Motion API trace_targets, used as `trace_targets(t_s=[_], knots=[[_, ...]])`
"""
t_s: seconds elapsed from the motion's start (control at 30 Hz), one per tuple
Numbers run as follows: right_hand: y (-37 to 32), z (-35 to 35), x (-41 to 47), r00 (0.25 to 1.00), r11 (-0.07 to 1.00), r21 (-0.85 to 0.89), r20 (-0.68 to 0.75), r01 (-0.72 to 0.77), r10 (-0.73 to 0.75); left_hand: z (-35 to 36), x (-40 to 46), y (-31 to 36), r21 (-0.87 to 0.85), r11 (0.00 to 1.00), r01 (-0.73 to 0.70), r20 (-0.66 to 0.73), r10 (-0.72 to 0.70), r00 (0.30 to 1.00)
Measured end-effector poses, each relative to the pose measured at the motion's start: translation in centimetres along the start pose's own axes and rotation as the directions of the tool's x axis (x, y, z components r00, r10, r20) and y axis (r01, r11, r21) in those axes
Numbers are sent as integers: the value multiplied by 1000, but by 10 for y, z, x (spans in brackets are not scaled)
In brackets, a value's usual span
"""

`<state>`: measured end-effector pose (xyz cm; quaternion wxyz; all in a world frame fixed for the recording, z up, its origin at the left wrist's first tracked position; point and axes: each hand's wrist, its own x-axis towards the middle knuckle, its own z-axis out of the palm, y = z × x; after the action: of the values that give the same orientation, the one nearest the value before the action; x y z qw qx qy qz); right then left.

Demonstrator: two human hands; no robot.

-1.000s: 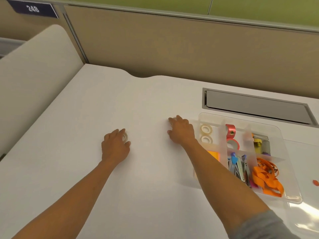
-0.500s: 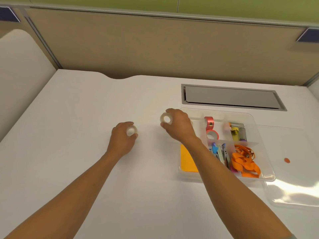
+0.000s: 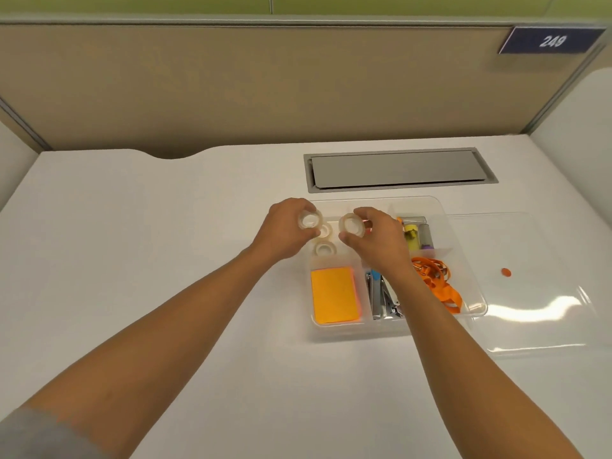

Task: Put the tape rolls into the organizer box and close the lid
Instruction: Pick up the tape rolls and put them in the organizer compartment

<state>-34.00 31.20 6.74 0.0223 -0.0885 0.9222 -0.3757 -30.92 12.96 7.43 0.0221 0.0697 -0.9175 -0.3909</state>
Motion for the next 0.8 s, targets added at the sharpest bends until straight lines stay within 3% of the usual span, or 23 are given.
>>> trace_targets(t_s=[0.2, 0.4, 0.8], knots=[[16, 1, -1, 1000, 998, 69, 20, -8, 6, 30, 32, 8, 292, 956, -23, 85, -2, 996], [23, 2, 5, 1000, 994, 107, 27, 1, -4, 47, 46, 1, 521, 848, -94, 37, 88, 995], [24, 7, 2, 999, 988, 148, 7, 49, -51, 63, 45, -8, 545, 837, -45, -7, 58, 998]])
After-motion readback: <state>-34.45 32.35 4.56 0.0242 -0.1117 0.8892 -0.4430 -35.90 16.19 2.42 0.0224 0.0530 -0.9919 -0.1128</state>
